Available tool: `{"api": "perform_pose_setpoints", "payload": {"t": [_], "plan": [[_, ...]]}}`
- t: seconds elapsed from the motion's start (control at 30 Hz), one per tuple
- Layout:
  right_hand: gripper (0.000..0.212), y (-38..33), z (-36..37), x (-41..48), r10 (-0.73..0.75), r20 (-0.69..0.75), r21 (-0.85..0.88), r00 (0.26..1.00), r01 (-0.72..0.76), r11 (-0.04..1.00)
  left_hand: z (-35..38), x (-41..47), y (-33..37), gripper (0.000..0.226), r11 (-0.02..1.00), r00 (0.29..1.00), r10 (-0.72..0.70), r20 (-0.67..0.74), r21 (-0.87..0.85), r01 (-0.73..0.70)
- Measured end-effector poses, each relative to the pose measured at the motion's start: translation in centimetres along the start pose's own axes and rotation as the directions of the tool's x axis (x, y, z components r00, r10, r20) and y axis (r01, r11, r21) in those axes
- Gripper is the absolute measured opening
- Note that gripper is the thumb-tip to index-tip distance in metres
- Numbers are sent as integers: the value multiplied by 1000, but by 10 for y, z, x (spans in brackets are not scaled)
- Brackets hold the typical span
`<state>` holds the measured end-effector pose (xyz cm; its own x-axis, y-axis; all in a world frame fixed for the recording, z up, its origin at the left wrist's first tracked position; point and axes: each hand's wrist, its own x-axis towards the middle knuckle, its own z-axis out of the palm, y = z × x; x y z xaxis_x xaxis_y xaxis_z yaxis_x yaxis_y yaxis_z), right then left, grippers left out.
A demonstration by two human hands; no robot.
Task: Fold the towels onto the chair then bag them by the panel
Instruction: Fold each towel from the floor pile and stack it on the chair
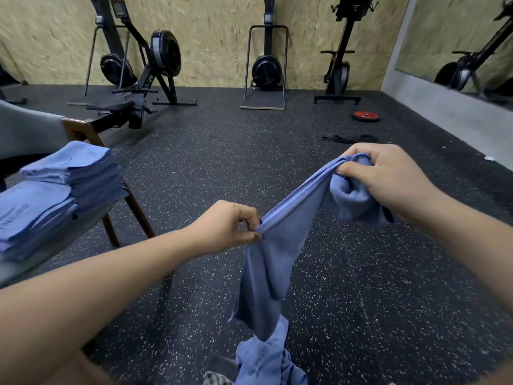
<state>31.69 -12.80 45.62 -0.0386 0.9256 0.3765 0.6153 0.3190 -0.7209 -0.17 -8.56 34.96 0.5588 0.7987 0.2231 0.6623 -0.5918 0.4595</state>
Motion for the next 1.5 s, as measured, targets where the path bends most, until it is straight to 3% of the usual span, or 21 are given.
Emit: {"api": "perform_pose_setpoints", "payload": {"t": [0.17, 0.43, 0.7, 0.77, 0.9, 1.07, 1.33, 1.5], "plan": [[9, 17, -1, 3, 63, -27, -10, 998, -64, 998, -10, -2, -4, 32, 993, 997, -58, 60, -99, 64], [10, 25, 0, 8, 118, -97, 53, 988, -113, 992, -15, -2, -17, 28, 986, 977, -109, 184, 141, 83], [11, 43, 2, 10, 149, -89, -28, 985, -152, 988, -26, -5, -48, 25, 962, 944, -261, 200, 141, 235], [11, 50, 0, 12, 171, -111, -39, 979, -176, 984, -29, -8, -56, 24, 958, 943, -287, 171, 48, 283], [12, 62, 2, 12, 217, -111, -47, 970, -223, 974, -33, -11, -61, 22, 882, 933, -353, 72, -306, 358], [10, 62, 14, 8, 186, -30, -107, 982, -188, 976, -38, -9, -38, 21, 899, 950, -312, 34, -313, 306], [3, 36, 46, -9, 61, 223, -85, 973, -43, 995, -34, -2, 22, 17, 985, 987, -150, 48, -79, 154], [30, 12, 63, -26, -2, 467, -6, 884, 5, 1000, -28, -1, 53, 16, 998, 991, -6, 131, -54, 13]]}}
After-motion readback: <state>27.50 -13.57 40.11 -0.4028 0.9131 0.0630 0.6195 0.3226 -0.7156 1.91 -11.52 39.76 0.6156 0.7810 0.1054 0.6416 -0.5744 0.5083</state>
